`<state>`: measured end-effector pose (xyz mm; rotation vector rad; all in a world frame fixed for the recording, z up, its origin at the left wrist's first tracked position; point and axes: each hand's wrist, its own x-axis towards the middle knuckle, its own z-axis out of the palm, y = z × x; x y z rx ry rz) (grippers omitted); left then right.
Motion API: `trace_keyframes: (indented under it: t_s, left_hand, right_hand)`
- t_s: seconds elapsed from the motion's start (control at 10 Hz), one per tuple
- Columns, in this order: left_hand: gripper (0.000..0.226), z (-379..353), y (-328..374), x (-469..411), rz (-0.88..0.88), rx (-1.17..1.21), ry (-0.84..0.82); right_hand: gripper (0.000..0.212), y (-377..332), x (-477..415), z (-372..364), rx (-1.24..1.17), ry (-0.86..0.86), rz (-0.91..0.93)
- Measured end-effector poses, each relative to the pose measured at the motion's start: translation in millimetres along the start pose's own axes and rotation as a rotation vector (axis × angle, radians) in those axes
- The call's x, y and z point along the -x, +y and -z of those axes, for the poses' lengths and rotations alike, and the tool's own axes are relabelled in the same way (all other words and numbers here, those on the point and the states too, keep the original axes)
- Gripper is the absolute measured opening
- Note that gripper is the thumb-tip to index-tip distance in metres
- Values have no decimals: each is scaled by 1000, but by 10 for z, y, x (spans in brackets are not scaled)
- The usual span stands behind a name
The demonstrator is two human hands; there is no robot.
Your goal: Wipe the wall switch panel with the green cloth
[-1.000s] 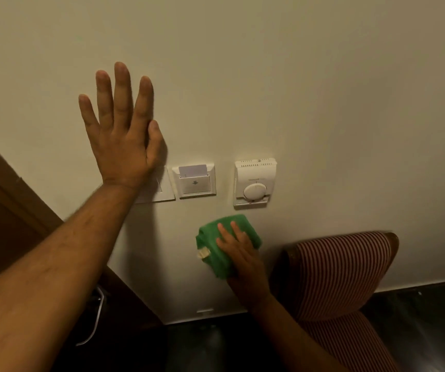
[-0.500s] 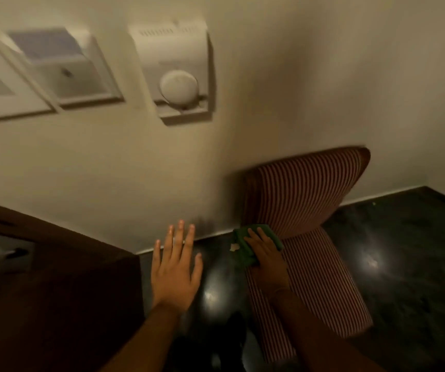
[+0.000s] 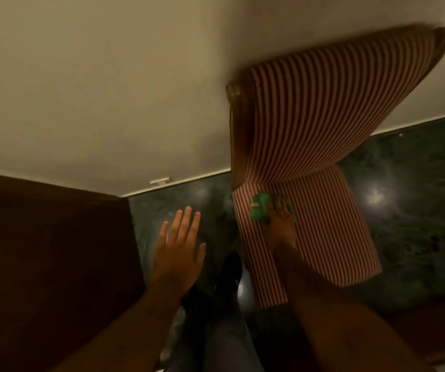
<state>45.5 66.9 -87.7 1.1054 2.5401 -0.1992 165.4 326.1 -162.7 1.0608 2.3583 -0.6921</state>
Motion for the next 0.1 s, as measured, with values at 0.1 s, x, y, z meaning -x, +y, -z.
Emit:
trace_keyframes:
  t_s: [0.1]
  left_hand:
    - [82,109,6,130,43,18,57]
  right_hand:
    - [83,10,171,-36,159,-79,35]
